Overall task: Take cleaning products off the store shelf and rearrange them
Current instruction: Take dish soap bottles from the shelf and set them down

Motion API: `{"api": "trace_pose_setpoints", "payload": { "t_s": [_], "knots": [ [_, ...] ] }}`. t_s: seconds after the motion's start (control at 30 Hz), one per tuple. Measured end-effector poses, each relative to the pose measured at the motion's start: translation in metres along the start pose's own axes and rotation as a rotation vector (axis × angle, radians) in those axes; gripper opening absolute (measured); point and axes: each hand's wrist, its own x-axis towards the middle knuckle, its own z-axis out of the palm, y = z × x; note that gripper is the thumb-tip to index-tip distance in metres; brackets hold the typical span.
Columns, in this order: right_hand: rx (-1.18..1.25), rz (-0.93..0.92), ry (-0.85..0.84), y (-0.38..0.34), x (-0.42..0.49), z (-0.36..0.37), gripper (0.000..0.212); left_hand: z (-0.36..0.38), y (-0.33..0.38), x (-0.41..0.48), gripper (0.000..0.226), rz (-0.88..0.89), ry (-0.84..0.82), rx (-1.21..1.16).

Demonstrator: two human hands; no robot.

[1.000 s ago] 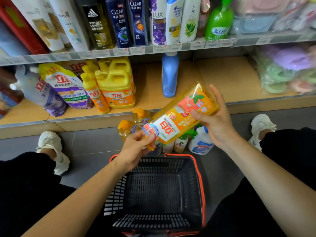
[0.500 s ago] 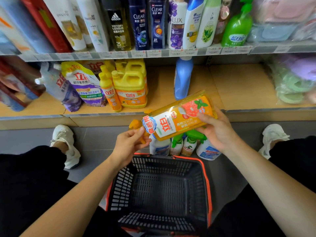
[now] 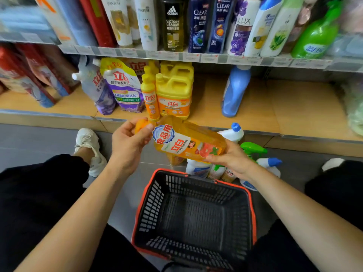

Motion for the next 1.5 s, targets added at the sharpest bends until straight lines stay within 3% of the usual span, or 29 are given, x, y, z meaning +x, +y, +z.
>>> {"api": "trace_pose_setpoints", "payload": {
  "t_s": [0.07, 0.13, 0.23, 0.33, 0.4, 0.53, 0.73, 0.9, 1.13, 1.5],
  "knots": [
    [-0.037, 0.022, -0.023, 0.017, 0.01, 0.01, 0.074, -0.002, 0.004, 0.0, 0.024, 0.019, -0.002, 0.076],
    [-0.103, 0.057, -0.082, 0.039, 0.02, 0.022, 0.059, -0.005, 0.009, 0.001, 0.026, 0.027, -0.002, 0.148],
    [-0.432, 0.042, -0.119, 0.076, 0.03, 0.035, 0.033, -0.01, 0.012, 0.002, 0.034, 0.059, -0.042, 0.301],
    [-1.045, -0.037, -0.218, 0.104, 0.03, 0.036, 0.049, -0.016, 0.013, 0.003, 0.033, 0.058, -0.055, 0.387],
    [-1.224, -0.048, -0.24, 0.114, 0.027, 0.034, 0.052, -0.026, 0.015, 0.005, 0.029, 0.05, 0.01, 0.423],
    [-1.174, -0.063, -0.3, 0.122, 0.026, 0.033, 0.043, -0.055, 0.023, 0.014, 0.028, 0.093, 0.132, 0.458],
    [-1.143, -0.128, -0.514, 0.128, 0.019, 0.048, 0.039, -0.075, -0.01, 0.015, 0.031, 0.013, 0.122, 0.604],
    [-1.207, -0.053, -0.398, 0.117, 0.027, 0.035, 0.035, -0.086, -0.058, 0.017, 0.023, -0.131, 0.062, 0.768],
    [-1.323, -0.017, -0.437, 0.111, 0.027, 0.011, 0.021, -0.066, -0.105, 0.013, 0.019, -0.315, -0.119, 0.831],
    [-1.248, -0.015, -0.359, 0.108, 0.017, 0.01, 0.019, -0.03, -0.126, 0.024, 0.039, -0.437, -0.25, 0.84]
  ]
}}
